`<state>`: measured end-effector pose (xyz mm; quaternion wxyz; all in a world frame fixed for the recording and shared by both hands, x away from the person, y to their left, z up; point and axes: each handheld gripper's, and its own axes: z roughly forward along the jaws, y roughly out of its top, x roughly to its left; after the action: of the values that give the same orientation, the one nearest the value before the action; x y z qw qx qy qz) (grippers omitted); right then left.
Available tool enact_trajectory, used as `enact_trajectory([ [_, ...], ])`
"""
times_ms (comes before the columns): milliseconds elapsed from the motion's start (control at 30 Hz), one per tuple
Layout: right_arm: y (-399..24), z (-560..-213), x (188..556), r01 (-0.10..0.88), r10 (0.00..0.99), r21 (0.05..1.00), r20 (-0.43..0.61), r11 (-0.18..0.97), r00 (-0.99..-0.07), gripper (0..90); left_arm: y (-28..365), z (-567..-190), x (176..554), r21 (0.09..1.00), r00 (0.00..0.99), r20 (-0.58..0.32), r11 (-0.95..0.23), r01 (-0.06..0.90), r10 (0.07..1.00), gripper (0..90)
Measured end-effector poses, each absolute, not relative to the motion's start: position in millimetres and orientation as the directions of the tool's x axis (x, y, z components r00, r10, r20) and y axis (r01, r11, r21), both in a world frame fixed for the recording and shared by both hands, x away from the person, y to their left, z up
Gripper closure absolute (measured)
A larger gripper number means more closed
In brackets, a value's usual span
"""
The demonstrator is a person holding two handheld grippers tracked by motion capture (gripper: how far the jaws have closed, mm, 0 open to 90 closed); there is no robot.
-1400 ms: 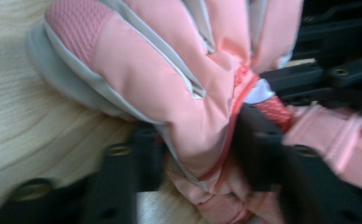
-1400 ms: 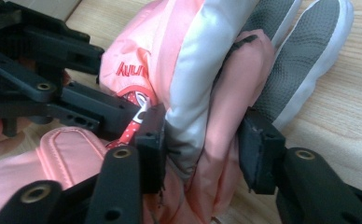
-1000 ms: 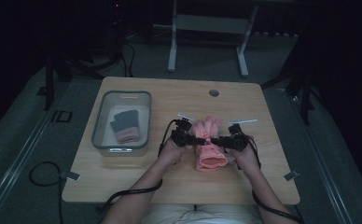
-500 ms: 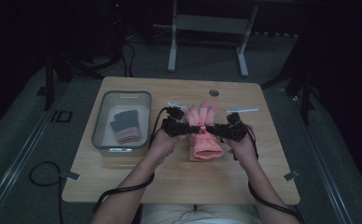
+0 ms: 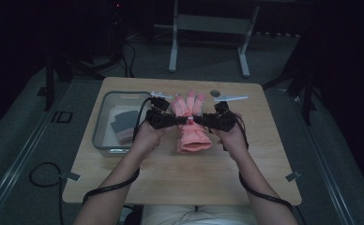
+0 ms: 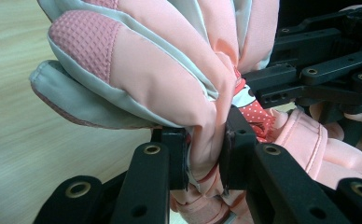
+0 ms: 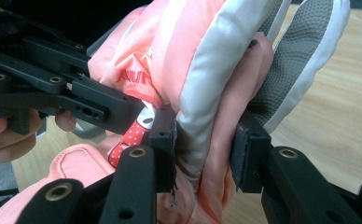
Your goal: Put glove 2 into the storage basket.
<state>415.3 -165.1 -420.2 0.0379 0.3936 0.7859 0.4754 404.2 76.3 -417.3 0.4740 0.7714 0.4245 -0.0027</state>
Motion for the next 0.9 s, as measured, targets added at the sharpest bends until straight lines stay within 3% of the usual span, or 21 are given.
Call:
enact_trajectory([
  [200, -146.4, -412.2, 417.7, 0.564, 0.635, 0.788, 0.308, 0.246, -0.708, 65.7, 92.3, -409.2, 401.6, 0.736, 0.633, -0.394, -0.184, 0.652, 0.667, 74.9],
  [900, -30.2, -391.3, 434.2, 0.5, 0.522, 0.811, 0.296, 0.305, -0.8, 65.6, 208.1, -382.8, 384.4, 0.75, 0.535, -0.356, -0.107, 0.653, 0.766, 74.9],
])
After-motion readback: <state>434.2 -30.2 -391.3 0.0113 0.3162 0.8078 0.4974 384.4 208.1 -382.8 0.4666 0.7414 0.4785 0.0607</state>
